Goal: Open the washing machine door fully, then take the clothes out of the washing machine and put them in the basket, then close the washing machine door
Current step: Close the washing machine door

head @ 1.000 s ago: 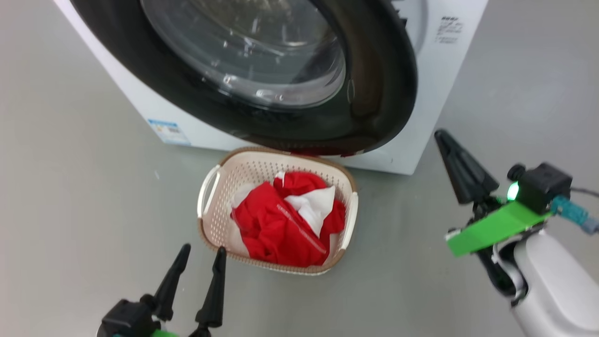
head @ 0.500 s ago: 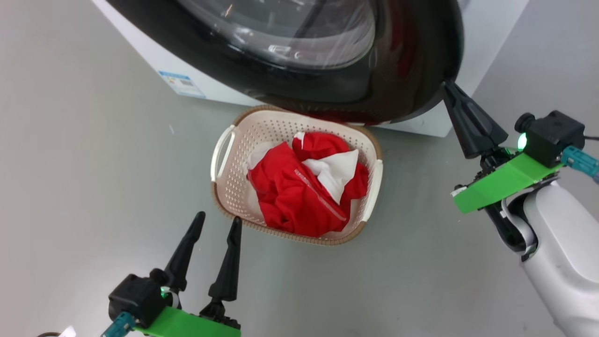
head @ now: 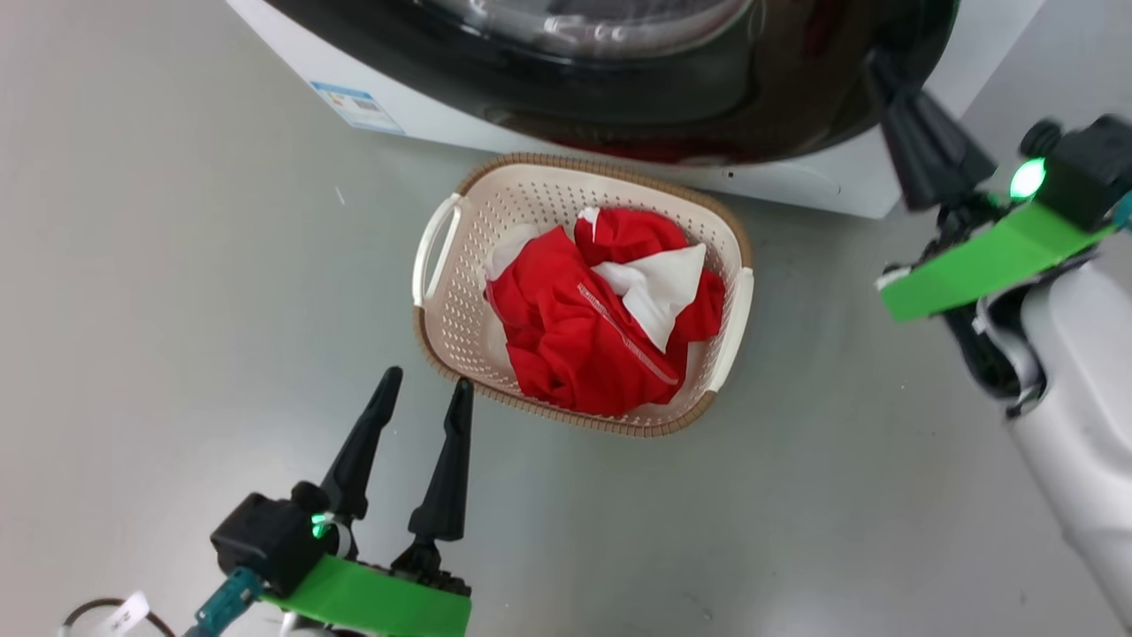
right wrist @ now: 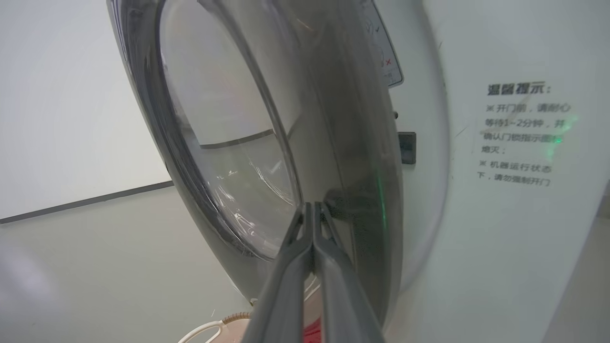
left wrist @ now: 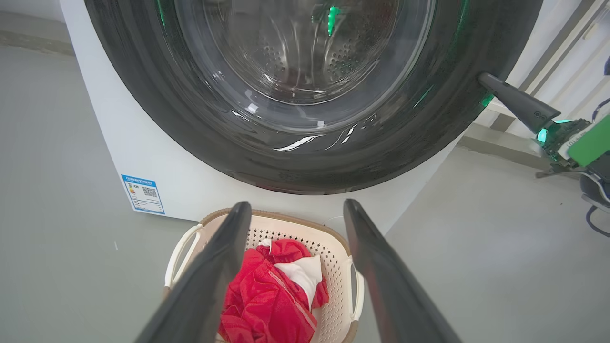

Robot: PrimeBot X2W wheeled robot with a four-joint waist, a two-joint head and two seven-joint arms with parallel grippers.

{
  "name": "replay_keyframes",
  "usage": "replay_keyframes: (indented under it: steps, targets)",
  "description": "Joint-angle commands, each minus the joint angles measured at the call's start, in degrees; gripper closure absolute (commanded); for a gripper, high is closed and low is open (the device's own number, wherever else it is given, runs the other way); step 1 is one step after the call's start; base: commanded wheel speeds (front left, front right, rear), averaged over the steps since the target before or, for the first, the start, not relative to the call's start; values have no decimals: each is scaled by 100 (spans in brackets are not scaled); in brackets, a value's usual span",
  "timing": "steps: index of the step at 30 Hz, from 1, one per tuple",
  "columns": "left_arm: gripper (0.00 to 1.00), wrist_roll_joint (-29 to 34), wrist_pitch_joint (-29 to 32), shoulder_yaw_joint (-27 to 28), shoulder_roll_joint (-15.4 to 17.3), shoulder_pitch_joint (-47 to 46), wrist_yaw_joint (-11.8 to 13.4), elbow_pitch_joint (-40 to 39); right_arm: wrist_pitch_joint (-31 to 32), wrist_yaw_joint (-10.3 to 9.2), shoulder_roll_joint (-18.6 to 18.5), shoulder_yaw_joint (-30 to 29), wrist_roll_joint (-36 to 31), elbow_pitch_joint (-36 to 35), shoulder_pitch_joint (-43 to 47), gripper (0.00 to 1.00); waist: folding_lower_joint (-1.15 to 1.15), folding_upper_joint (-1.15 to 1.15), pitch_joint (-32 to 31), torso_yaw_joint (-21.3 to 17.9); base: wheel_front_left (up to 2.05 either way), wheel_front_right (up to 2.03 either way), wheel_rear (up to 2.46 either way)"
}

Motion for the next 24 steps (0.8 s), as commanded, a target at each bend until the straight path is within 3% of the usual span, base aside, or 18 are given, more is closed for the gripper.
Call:
replay_keyframes:
  steps: [1, 24]
  targets:
    - [0, -46, -69, 133, 51, -143, 51, -185, -36, 20, -14, -8, 50, -108, -148, 100, 0, 0, 107, 13, 0, 0, 0]
    - [0, -63, -69, 87, 51, -313, 93, -282, -36, 20, -203, -300, 69, -120, -746, 100, 0, 0, 365, 75, 0, 0, 0]
